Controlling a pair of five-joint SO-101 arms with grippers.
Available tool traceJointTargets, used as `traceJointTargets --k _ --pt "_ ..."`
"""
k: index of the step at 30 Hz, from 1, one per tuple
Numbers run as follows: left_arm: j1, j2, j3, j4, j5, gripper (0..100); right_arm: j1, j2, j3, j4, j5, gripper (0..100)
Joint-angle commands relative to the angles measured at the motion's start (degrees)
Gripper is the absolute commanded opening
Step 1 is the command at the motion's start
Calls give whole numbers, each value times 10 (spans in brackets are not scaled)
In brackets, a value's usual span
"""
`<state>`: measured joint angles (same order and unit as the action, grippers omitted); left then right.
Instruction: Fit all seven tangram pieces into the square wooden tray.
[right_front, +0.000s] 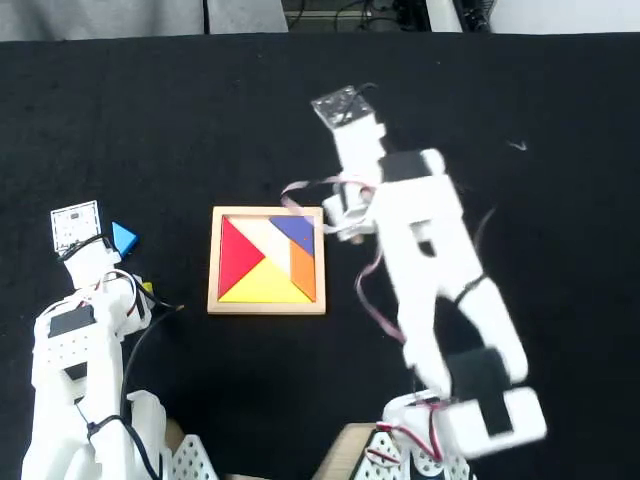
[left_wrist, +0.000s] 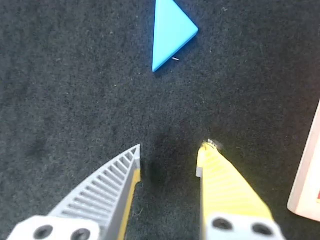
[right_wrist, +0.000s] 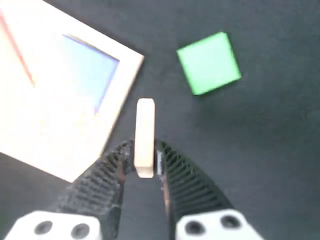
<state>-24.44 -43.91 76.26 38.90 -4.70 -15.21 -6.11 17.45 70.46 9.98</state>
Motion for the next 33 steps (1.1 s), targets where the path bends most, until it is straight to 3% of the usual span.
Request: traceJointTargets --k 1,8,13,33 --pt "7 -11 -2 -9 2 191 -56 -41 11 -26 -138 11" --pt "7 -11 -2 -9 2 191 -157 58 -10 -75 -254 11" --pt "7 -11 -2 -9 2 191 -164 140 -57 -87 -328 12" --pt "7 -11 -2 -9 2 191 -133 178 -68 -103 -326 12"
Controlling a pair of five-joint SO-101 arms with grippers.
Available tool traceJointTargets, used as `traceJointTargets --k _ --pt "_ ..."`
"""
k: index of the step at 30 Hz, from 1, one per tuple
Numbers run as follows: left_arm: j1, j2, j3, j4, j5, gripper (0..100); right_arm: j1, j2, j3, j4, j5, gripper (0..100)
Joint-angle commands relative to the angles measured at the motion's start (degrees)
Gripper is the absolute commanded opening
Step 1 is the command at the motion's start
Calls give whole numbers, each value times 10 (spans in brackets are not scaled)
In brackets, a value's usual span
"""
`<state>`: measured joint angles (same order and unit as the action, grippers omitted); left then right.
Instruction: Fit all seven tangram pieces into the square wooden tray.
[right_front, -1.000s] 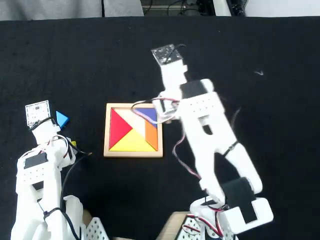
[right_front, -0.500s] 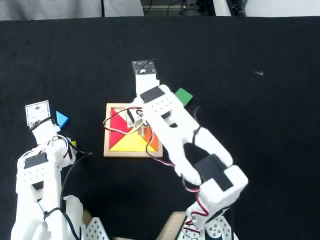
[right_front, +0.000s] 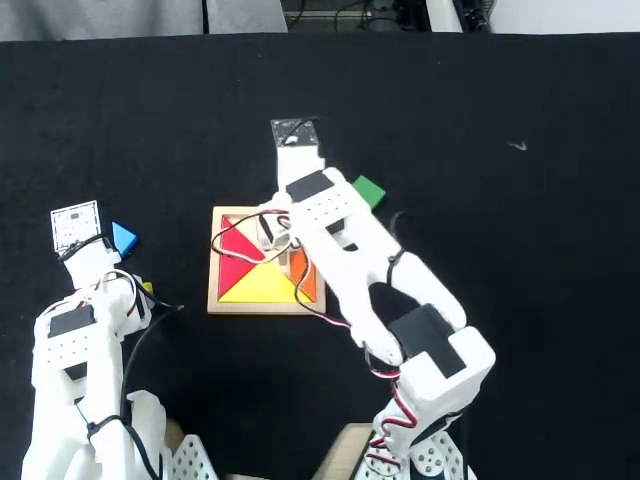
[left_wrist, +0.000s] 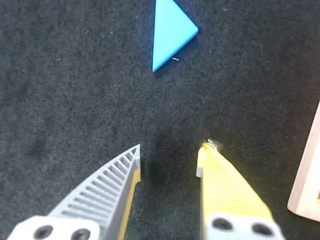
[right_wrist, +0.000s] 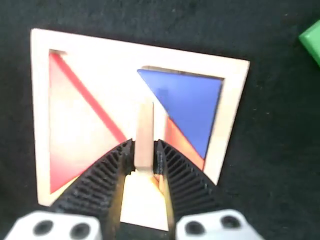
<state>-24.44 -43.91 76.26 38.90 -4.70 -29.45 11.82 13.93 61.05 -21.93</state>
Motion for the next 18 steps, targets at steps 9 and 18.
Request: traceJointTargets --k 9,18 --pt "7 -11 -2 -9 2 191 8 24 -36 -6 -7 15" --pt "7 -11 -2 -9 2 191 8 16 -40 -4 -7 16"
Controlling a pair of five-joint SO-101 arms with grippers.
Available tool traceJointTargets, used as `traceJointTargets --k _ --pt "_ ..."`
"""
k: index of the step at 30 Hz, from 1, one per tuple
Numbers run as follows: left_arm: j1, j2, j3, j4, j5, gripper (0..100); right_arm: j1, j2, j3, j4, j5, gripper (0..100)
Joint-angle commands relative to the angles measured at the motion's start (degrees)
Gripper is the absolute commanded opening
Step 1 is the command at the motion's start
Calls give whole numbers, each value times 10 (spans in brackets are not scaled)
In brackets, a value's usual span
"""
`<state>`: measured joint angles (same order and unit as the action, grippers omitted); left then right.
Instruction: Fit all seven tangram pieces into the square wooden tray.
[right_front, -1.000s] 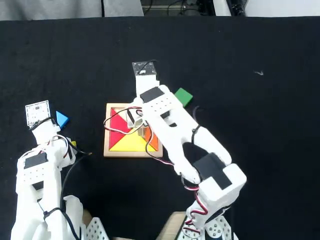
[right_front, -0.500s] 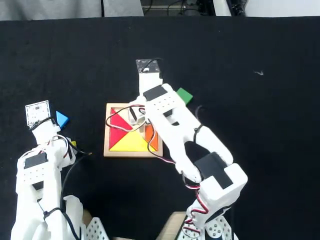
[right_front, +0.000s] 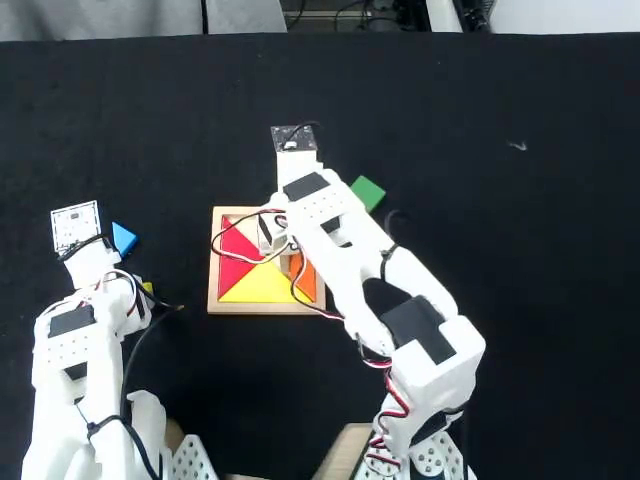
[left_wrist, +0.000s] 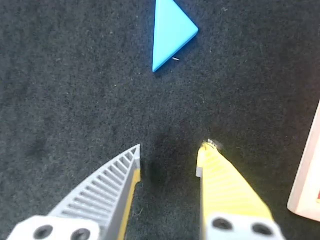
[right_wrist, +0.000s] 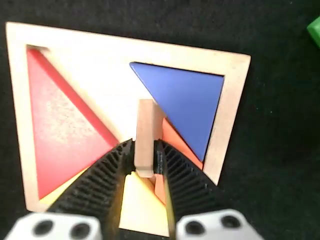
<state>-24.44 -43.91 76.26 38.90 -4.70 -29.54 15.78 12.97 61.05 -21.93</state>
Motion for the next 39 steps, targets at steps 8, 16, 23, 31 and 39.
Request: traceJointTargets --k 8,16,23,31,39 --pt "7 -11 -2 -9 2 191 -18 -25 -32 11 37 210" --pt "7 -11 -2 -9 2 191 -35 -27 -43 11 52 220" --pt "7 -11 -2 -9 2 191 -61 -28 -51 11 52 157" --pt "7 -11 -2 -9 2 191 -73 -28 -52 7 53 155" --pt "7 -11 -2 -9 2 191 -69 -22 -109 2 100 87"
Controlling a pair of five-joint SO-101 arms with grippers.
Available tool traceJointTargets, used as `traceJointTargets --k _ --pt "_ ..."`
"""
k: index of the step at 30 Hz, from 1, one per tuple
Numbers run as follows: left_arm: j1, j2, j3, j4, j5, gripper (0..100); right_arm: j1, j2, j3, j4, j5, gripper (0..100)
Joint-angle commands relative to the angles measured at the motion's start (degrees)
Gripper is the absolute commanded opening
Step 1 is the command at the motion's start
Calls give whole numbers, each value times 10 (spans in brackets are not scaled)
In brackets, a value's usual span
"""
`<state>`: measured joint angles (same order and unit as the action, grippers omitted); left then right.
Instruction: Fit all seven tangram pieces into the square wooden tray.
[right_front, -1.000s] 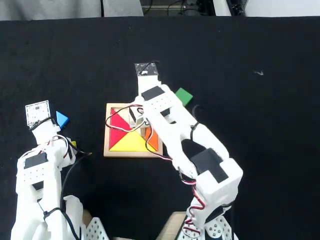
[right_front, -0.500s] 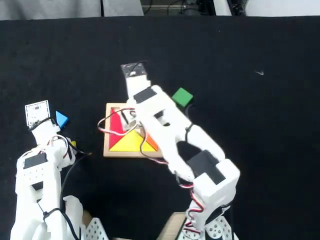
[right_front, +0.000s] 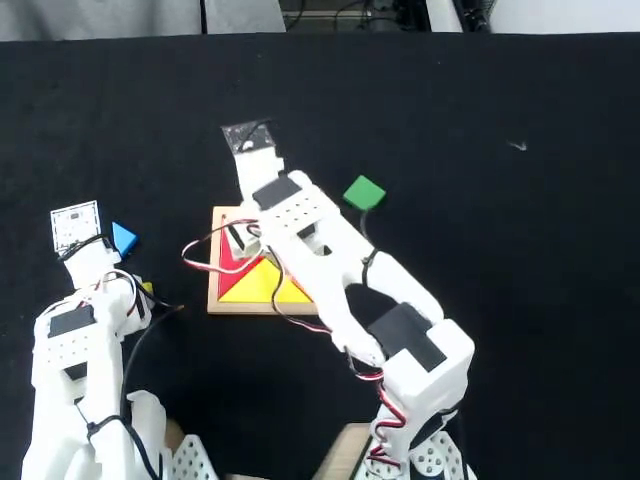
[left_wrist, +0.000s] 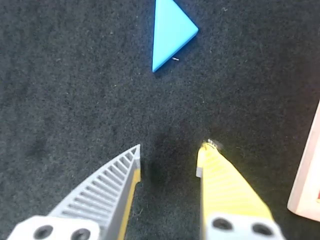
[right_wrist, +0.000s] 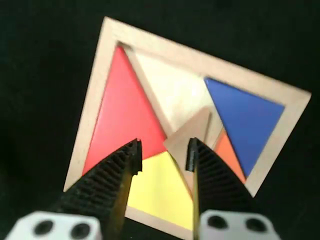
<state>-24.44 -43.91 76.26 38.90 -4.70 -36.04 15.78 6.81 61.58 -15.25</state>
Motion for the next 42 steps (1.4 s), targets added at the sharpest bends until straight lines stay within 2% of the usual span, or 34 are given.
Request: traceJointTargets --k 1,2,4,14,23,30,33,36,40,42 --pt "7 -11 -2 -9 2 191 -4 -22 -53 -11 41 36" --pt "7 -11 -2 -9 2 191 0 -22 -58 -15 43 4" --pt "7 -11 -2 -9 2 191 12 -22 -62 -18 43 35" --pt "7 -11 -2 -9 2 191 49 48 -69 -13 44 11" --pt "7 -11 -2 -9 2 191 56 116 -135 61 43 11" --pt "7 -11 -2 -9 2 191 81 57 -133 83 45 11" --pt "7 -11 -2 -9 2 191 119 -16 -130 89 49 11" --pt "7 -11 -2 -9 2 191 192 -65 -116 87 114 11" --pt "7 -11 -2 -9 2 191 283 -52 -116 86 295 22" --pt "7 -11 -2 -9 2 191 309 -27 -122 86 366 96"
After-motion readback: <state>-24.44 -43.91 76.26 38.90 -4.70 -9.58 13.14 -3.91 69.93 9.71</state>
